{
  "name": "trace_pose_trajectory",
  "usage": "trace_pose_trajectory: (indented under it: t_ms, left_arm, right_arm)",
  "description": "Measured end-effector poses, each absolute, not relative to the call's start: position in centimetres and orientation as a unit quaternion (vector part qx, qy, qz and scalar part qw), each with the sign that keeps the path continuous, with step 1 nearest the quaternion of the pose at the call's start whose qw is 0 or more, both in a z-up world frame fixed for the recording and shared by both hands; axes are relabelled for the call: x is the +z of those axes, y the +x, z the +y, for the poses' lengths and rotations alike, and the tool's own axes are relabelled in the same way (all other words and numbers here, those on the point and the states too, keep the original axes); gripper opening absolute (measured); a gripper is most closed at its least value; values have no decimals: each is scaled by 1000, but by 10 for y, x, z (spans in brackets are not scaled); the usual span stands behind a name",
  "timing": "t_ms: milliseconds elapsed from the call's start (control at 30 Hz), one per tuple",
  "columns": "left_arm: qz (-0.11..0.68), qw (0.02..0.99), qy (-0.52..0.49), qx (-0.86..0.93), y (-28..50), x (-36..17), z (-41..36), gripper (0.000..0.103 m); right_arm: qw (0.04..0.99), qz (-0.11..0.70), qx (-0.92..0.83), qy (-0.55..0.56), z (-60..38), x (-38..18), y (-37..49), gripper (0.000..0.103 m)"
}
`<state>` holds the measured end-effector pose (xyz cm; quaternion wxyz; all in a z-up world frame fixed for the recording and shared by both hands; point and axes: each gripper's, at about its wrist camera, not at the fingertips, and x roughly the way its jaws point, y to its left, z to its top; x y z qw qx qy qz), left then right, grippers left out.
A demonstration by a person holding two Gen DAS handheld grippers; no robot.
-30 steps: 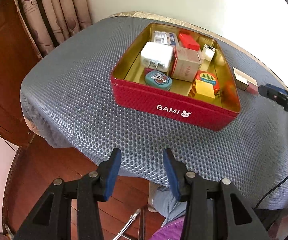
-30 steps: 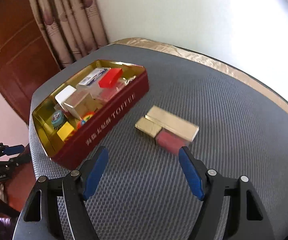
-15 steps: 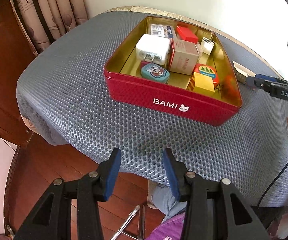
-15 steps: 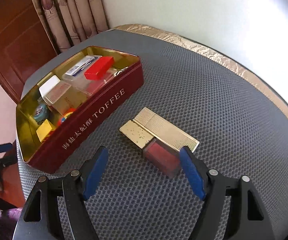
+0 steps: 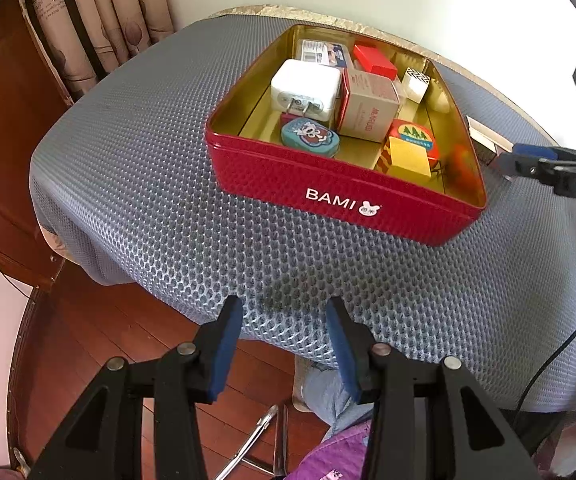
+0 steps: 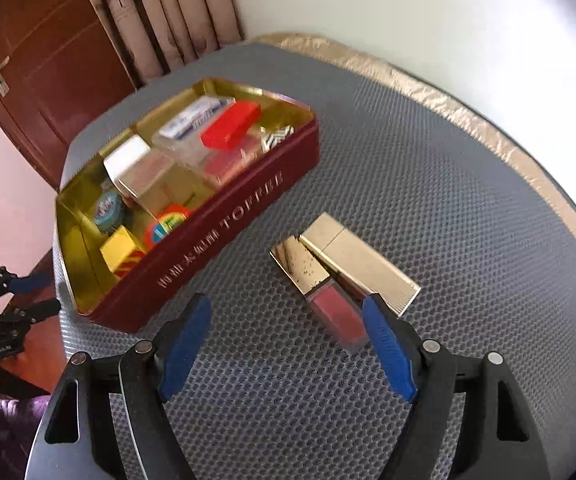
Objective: Organize rigid objects
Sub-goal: 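Move the right gripper to the gold lipstick case and grasp it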
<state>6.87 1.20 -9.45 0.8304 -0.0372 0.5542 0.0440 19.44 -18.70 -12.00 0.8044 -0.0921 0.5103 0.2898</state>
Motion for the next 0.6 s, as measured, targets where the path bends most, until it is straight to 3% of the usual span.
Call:
trace_pose_trajectory:
  t_ms: [367, 600]
  left_arm:
    - [560, 826, -40, 46, 70, -99, 8, 44]
    - [558, 828, -40, 45, 69, -98, 7, 44]
  right_arm:
    - [771, 539, 313, -135, -170, -139, 197, 76]
    - [773, 539, 301, -144, -157, -145, 209, 68]
